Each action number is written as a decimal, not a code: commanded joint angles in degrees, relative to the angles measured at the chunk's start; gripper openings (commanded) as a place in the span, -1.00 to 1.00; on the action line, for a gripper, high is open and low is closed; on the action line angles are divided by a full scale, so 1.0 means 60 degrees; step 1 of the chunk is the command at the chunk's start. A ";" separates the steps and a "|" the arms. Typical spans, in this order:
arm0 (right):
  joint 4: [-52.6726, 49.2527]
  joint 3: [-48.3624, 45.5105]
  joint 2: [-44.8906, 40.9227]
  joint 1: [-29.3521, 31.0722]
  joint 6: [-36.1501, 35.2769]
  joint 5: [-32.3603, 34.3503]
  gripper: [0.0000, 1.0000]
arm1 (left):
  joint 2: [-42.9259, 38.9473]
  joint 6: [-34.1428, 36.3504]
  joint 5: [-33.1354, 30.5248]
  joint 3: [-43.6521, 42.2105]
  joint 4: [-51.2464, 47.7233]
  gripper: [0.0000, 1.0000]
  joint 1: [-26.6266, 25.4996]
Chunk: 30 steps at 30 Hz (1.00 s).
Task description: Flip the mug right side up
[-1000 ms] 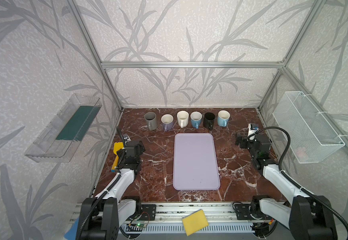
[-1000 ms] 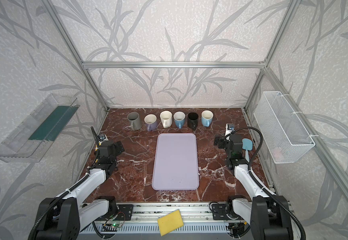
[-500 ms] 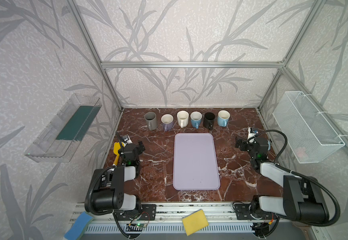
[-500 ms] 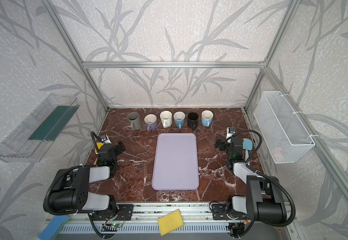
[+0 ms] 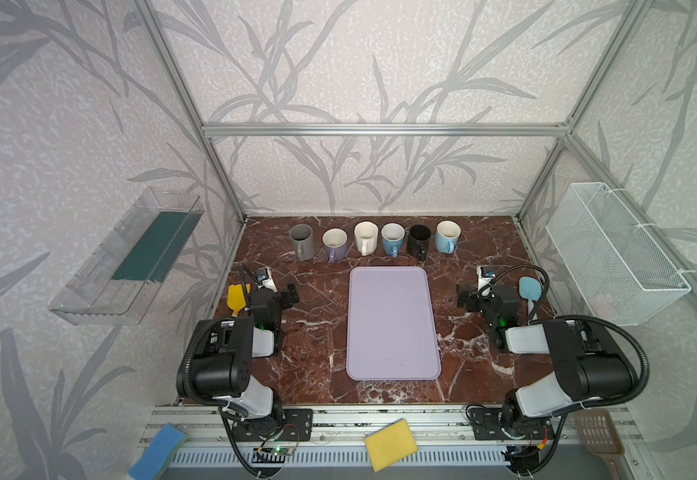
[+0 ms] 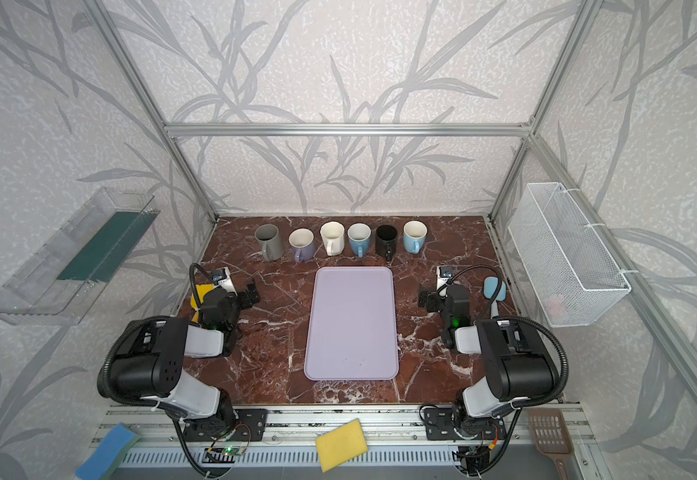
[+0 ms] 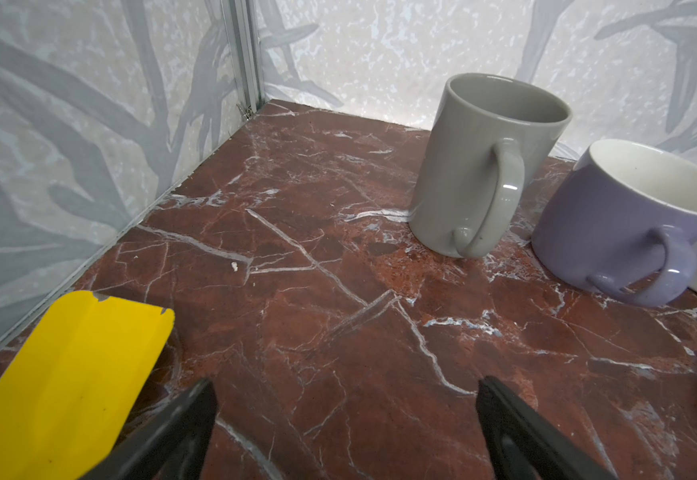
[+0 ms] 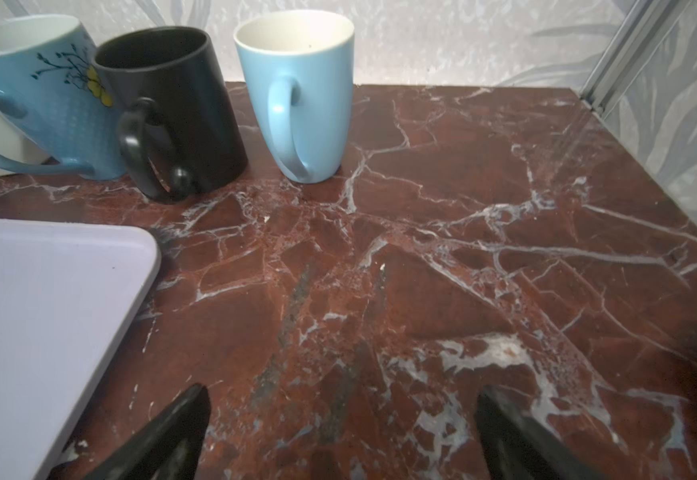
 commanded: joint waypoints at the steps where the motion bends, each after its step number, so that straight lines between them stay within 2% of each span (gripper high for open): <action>1: 0.0706 0.0169 0.0171 0.0027 -0.0200 0.0730 0.98 | 0.0082 0.0254 -0.0195 0.0316 0.0150 0.98 -0.0037; 3: -0.0609 0.0474 -0.0265 0.0027 -0.0172 0.0737 0.98 | 0.0033 0.0252 -0.0162 0.0312 0.0100 0.98 -0.0043; 7: 0.0590 0.0177 0.0101 0.0027 -0.0221 0.0684 0.98 | 0.0056 0.0320 -0.0322 0.0314 0.0128 0.98 -0.0140; 9: 0.0307 0.0290 0.0053 0.0048 -0.0298 0.0618 0.98 | 0.0047 0.0386 -0.0258 0.0274 0.0211 0.98 -0.0162; 11: -0.0325 0.0456 -0.0152 0.0072 -0.0300 0.0650 0.98 | 0.0062 0.0605 0.0342 0.0315 0.0157 0.98 -0.0165; 13: -0.0388 0.0487 -0.0155 0.0073 -0.0306 0.0651 0.98 | 0.0062 0.0779 0.0724 0.0682 -0.0549 0.98 -0.0157; 30: -0.0731 0.0718 -0.0073 0.0188 -0.0583 0.0365 0.98 | 0.0062 0.0809 0.0683 0.0684 -0.0547 0.98 -0.0209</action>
